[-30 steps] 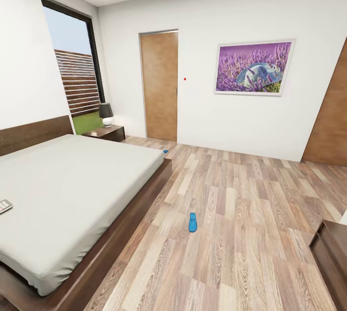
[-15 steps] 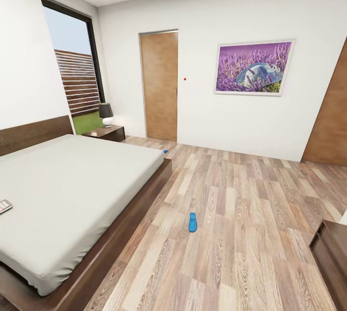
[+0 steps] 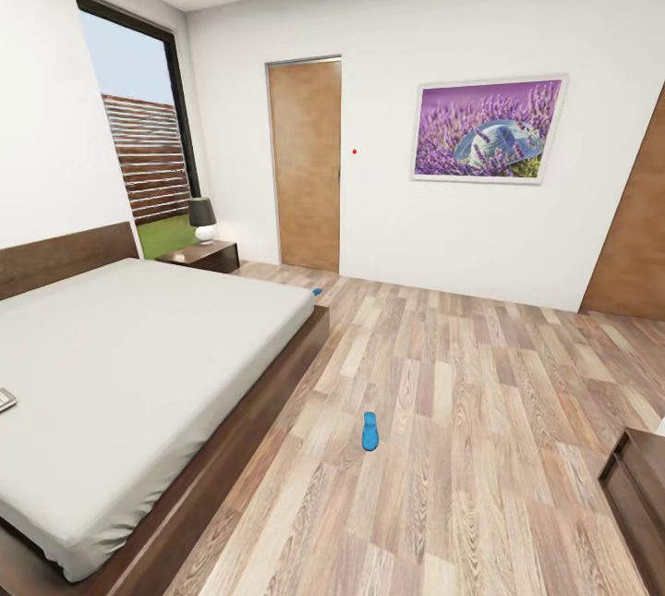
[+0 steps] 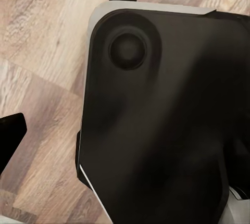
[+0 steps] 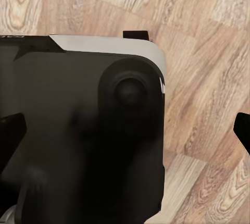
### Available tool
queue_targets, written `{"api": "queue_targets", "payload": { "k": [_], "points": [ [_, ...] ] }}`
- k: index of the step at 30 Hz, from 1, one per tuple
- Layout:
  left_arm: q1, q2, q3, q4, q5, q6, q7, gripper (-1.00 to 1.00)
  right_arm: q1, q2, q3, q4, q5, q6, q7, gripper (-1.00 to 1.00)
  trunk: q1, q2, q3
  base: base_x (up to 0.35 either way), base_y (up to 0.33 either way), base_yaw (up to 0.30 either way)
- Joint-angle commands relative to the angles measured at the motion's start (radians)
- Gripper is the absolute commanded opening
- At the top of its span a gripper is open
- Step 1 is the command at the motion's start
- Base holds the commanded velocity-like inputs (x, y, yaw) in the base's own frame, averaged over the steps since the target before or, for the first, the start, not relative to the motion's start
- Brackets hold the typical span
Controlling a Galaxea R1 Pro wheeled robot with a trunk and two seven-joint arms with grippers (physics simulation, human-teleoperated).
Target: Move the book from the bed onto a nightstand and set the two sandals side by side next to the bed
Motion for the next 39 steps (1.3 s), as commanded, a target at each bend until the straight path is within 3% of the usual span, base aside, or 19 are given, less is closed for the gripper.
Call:
{"api": "queue_targets", "payload": {
  "k": [1,11,29,32,33,39],
  "points": [
    [0.000,0.000,0.002,0.000,0.008,-0.002,-0.001,1.00,0.000,0.000,-0.001,-0.001,0.000,0.004,0.001,1.00,0.000,0.000,-0.001,0.133,0.000,0.000],
    [0.000,-0.003,0.002,0.000,0.008,-0.001,-0.001,1.00,0.000,0.000,-0.001,-0.003,0.000,0.006,0.001,1.00,0.000,0.000,-0.001,0.059,0.000,0.000],
    [-0.003,-0.047,0.000,-0.002,0.007,0.020,-0.005,1.00,0.000,-0.001,-0.001,-0.011,0.000,-0.001,0.007,1.00,0.000,0.000,-0.001,0.002,0.000,0.000],
    [-0.009,-0.049,0.000,-0.004,0.007,0.066,-0.006,1.00,0.000,-0.001,0.000,-0.021,0.000,-0.001,0.010,1.00,0.000,0.000,-0.001,0.000,0.000,0.000],
    [-0.037,-0.050,0.000,-0.020,0.007,0.140,-0.005,1.00,0.000,-0.002,0.000,-0.036,0.000,-0.001,0.020,1.00,0.000,0.000,-0.001,0.000,0.000,0.000],
    [-0.134,-0.056,0.000,-0.136,0.008,0.309,0.002,1.00,0.000,-0.002,-0.001,-0.057,0.000,-0.001,0.040,1.00,0.000,0.000,-0.001,0.000,0.000,0.000]
  ]
}}
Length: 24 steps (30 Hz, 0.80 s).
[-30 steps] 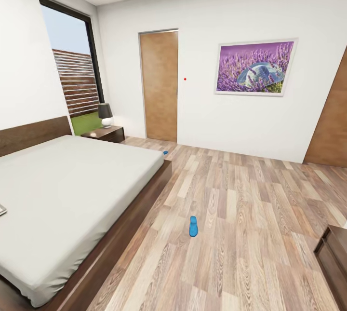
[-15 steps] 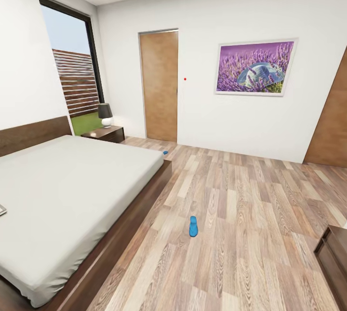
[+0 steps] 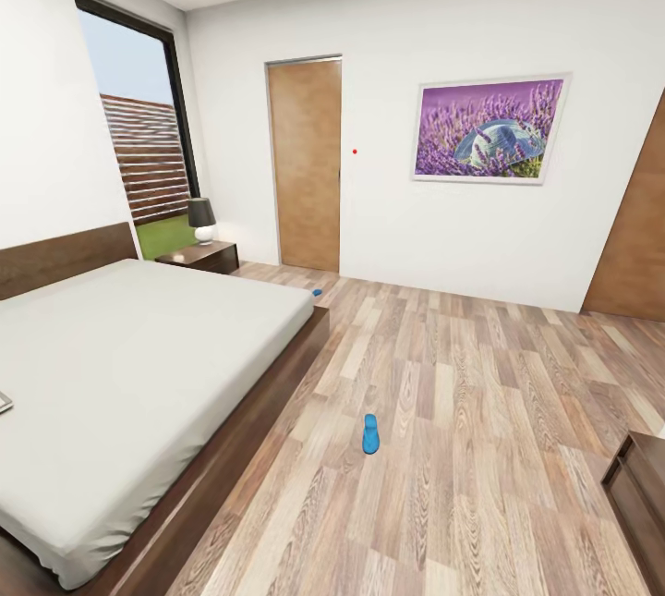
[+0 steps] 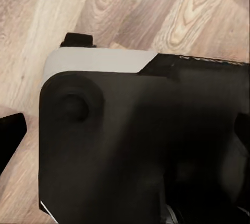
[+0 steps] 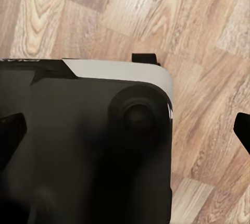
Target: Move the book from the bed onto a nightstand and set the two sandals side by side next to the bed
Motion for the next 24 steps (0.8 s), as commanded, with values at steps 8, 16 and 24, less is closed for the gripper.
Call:
{"api": "queue_targets", "payload": {
  "k": [8,16,24],
  "points": [
    [-0.059,-0.062,0.001,-0.262,0.008,0.312,0.040,1.00,-0.010,-0.002,-0.001,-0.054,0.000,0.015,0.004,1.00,0.000,-0.001,-0.001,0.000,0.000,0.000],
    [-0.072,-0.103,-0.002,-0.405,0.007,0.454,0.063,1.00,-0.068,-0.002,-0.001,-0.077,0.000,0.082,0.004,1.00,0.000,-0.001,-0.001,0.000,0.000,0.000],
    [-0.226,-0.129,-0.004,-0.486,0.009,0.602,0.068,1.00,-0.200,-0.002,-0.001,-0.083,0.001,0.152,0.004,1.00,0.000,-0.001,-0.001,0.000,0.000,0.000]
  ]
}}
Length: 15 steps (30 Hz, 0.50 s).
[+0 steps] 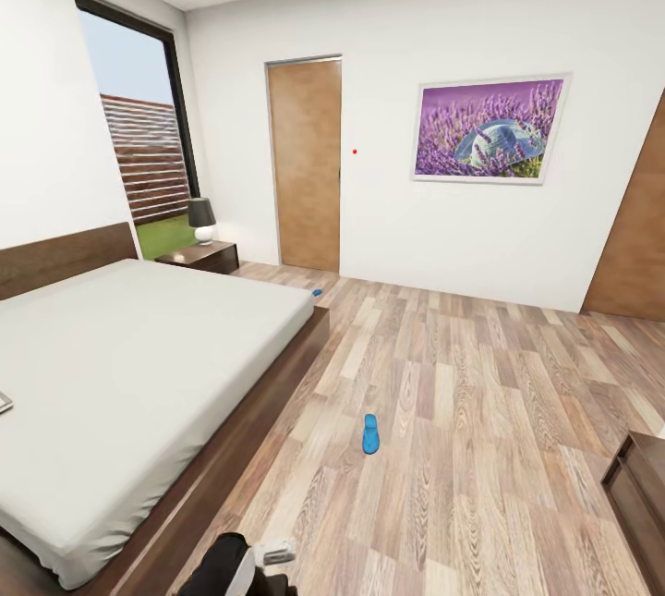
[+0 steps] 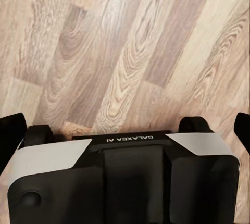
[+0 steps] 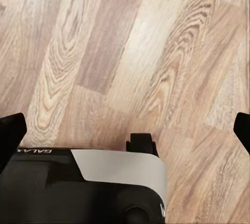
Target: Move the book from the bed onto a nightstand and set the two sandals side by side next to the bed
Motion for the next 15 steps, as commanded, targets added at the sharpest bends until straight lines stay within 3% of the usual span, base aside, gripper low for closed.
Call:
{"api": "queue_targets", "payload": {
  "k": [1,8,15],
  "points": [
    [-0.002,0.000,0.002,-0.001,0.008,0.005,0.006,1.00,-0.001,0.000,-0.001,-0.002,0.000,0.006,0.004,1.00,0.000,-0.001,-0.002,0.000,0.000,0.000],
    [-0.103,-0.003,0.003,-0.004,0.012,0.021,0.005,1.00,-0.075,0.000,-0.001,-0.002,0.000,0.034,0.004,1.00,0.000,-0.001,-0.002,0.000,0.000,0.000],
    [-0.181,-0.003,0.002,-0.005,0.047,0.028,0.003,1.00,-0.147,0.000,-0.001,-0.002,0.000,0.089,0.005,1.00,0.000,-0.001,-0.002,0.000,0.000,0.000]
  ]
}}
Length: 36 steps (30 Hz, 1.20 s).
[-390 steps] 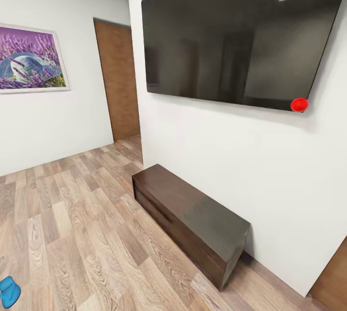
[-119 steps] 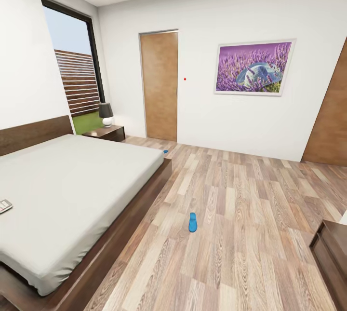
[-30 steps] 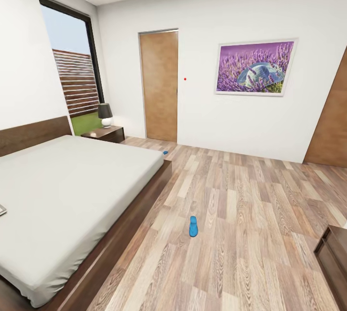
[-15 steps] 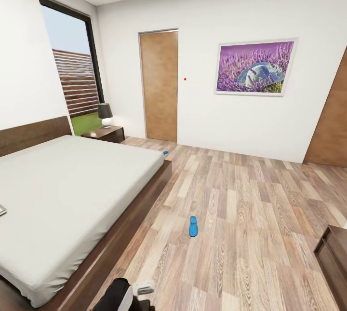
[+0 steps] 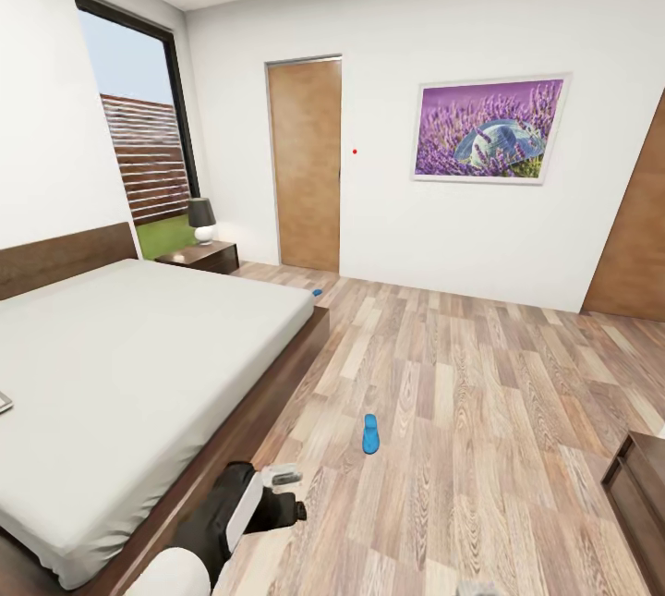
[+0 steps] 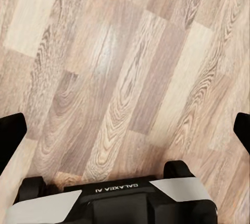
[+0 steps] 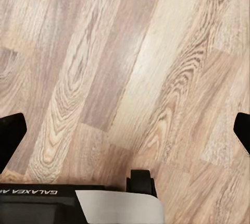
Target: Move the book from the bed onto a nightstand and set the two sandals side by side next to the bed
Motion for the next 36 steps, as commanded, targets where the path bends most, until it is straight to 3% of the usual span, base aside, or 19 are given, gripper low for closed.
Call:
{"api": "queue_targets", "payload": {
  "k": [1,4,8,17,28,32,36],
  "points": [
    [-0.088,-0.001,0.001,-0.002,0.097,0.064,0.006,1.00,-0.077,0.000,-0.001,-0.003,0.000,0.056,0.005,1.00,0.000,-0.001,-0.001,0.000,0.000,0.000],
    [-0.119,-0.001,0.001,-0.004,0.127,0.095,0.006,1.00,-0.116,0.000,-0.001,-0.003,0.000,0.066,0.003,1.00,0.000,-0.001,-0.001,0.000,0.000,0.000],
    [-0.132,-0.001,0.001,-0.022,0.140,0.110,0.006,1.00,-0.149,0.000,-0.001,-0.002,0.000,0.084,0.003,1.00,0.000,-0.001,-0.001,0.000,0.000,0.000],
    [-0.140,-0.001,0.001,-0.104,0.149,0.122,0.004,1.00,-0.179,0.001,-0.001,-0.003,0.000,0.131,0.006,1.00,0.000,-0.001,-0.001,0.000,0.000,0.000],
    [-0.141,-0.001,-0.005,-0.123,0.150,0.123,-0.001,1.00,-0.194,0.000,-0.001,-0.003,0.000,0.138,0.006,1.00,0.000,-0.001,-0.001,0.000,0.000,0.000],
    [-0.141,-0.001,-0.041,-0.126,0.149,0.122,-0.001,1.00,-0.196,0.001,-0.001,-0.003,0.000,0.138,0.006,1.00,0.000,-0.001,-0.001,0.000,0.000,0.000],
    [-0.141,-0.001,-0.118,-0.128,0.150,0.120,0.000,1.00,-0.197,0.001,-0.001,-0.003,0.000,0.137,0.005,1.00,0.000,-0.001,-0.001,0.000,0.000,0.000]
  ]
}}
